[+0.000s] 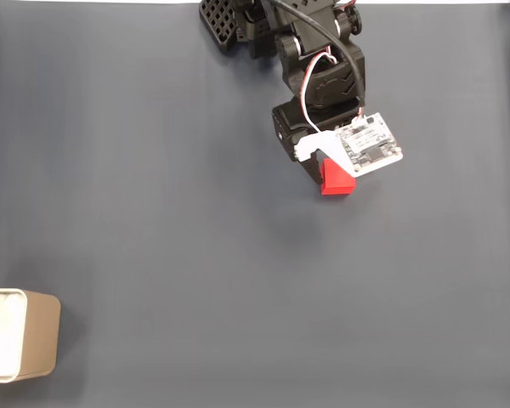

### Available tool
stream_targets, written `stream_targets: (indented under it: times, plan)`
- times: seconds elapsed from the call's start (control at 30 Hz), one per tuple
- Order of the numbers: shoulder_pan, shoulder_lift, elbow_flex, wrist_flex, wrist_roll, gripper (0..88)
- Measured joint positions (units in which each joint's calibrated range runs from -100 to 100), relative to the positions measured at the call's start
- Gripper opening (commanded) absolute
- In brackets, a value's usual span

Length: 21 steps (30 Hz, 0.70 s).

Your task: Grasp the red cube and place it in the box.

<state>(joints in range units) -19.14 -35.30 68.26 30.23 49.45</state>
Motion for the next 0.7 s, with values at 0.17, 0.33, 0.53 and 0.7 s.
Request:
stream_targets:
  times: [0.17, 0.33, 0.53, 0.7]
  plan:
    - [-0.45, 1.30, 0.00, -0.72, 0.00, 36.5]
    - [-0.96, 2.61, -0.27, -0.80, 0.00, 36.6]
    - [-1.85, 3.47, -1.36, -0.88, 0.00, 36.7]
    - [-2.74, 3.82, -1.99, -1.11, 0.00, 36.7]
